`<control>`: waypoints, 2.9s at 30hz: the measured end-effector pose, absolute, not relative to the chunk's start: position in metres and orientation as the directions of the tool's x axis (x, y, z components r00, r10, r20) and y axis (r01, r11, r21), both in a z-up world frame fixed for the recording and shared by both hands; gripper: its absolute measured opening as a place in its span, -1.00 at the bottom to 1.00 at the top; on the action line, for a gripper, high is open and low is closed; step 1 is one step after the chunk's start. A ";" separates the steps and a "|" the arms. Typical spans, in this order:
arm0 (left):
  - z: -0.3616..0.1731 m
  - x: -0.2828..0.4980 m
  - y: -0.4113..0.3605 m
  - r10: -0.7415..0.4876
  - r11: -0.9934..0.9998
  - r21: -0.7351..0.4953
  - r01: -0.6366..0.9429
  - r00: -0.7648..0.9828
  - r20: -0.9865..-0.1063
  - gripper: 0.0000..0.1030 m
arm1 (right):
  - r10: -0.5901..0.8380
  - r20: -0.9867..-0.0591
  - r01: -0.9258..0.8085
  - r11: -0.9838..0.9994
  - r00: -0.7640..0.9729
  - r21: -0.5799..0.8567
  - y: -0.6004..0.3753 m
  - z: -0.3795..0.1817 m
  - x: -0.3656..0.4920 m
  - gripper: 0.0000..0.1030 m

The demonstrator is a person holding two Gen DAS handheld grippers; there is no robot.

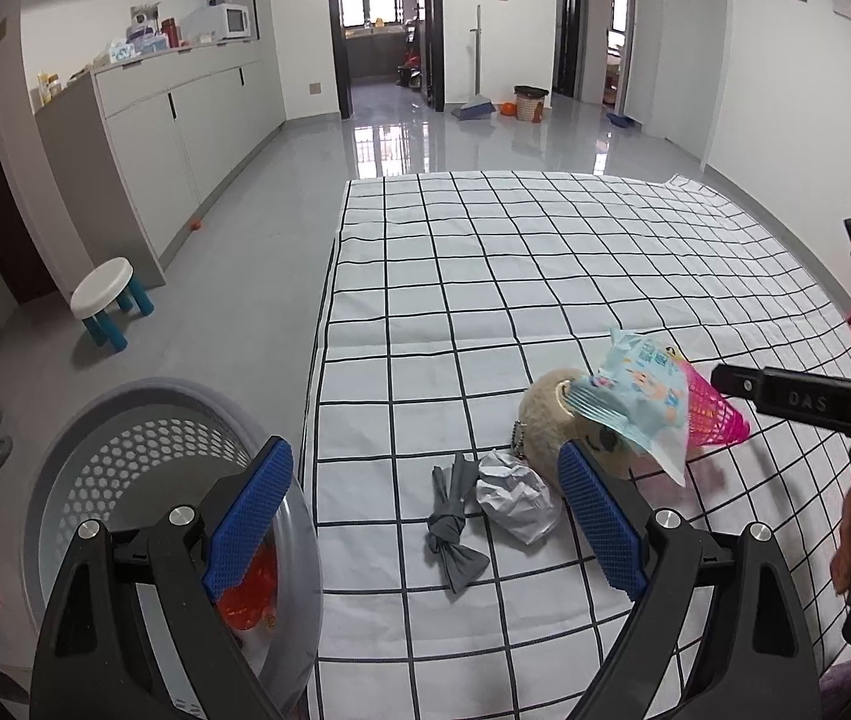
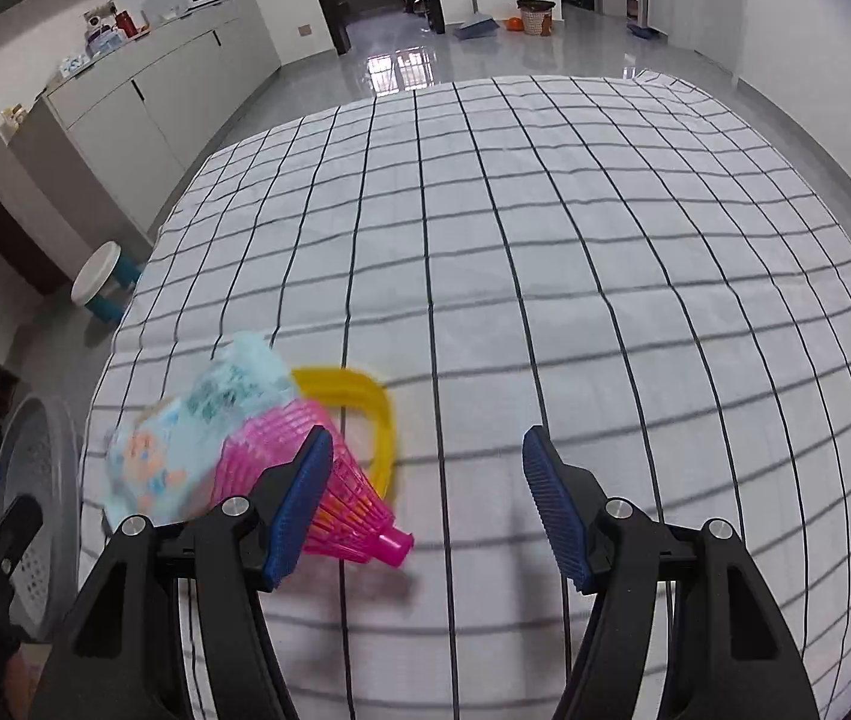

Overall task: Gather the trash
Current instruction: 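Close the right tool on the pink shuttlecock and lift it, then hold the shuttlecock in the right tool while the left tool grasps the wipes packet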

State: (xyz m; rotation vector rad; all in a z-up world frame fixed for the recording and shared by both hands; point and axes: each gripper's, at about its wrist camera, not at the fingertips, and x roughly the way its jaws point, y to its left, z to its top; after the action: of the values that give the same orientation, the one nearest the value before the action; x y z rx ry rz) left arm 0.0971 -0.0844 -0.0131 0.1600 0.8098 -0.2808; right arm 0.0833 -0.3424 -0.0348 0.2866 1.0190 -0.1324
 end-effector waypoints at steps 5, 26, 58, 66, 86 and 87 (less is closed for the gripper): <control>-0.013 0.090 -0.085 -0.177 0.950 0.049 0.308 0.663 -0.728 0.72 | 0.041 -0.858 0.199 0.966 0.512 0.165 -0.330 -0.034 0.072 0.23; -0.012 0.087 -0.076 -0.156 0.955 0.063 0.291 0.669 -0.726 0.74 | 0.145 -0.870 0.018 0.985 0.470 0.174 -0.272 -0.043 0.059 0.23; -0.009 0.080 -0.086 -0.168 0.951 0.061 0.302 0.676 -0.718 0.77 | 0.160 -0.863 0.027 0.980 0.480 0.197 -0.264 -0.046 0.048 -0.19; -0.005 0.080 -0.094 -0.170 0.952 0.063 0.299 0.689 -0.705 0.77 | 0.151 -0.841 0.084 0.970 0.520 0.226 -0.288 -0.026 0.024 -0.19; 0.002 0.141 -0.126 -0.130 0.952 0.104 0.290 0.684 -0.718 0.77 | 0.203 -0.786 0.125 0.934 0.583 0.334 -0.351 0.001 0.004 -0.19; 0.003 0.147 -0.133 -0.129 0.948 0.116 0.298 0.688 -0.714 0.77 | 0.214 -0.783 0.121 0.931 0.585 0.345 -0.351 0.001 0.004 -0.19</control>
State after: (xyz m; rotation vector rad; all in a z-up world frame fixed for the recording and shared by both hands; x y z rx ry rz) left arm 0.1474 -0.1327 0.0026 0.2304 0.7776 -0.2410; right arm 0.0039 -0.3512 0.0010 0.3856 0.9514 0.0558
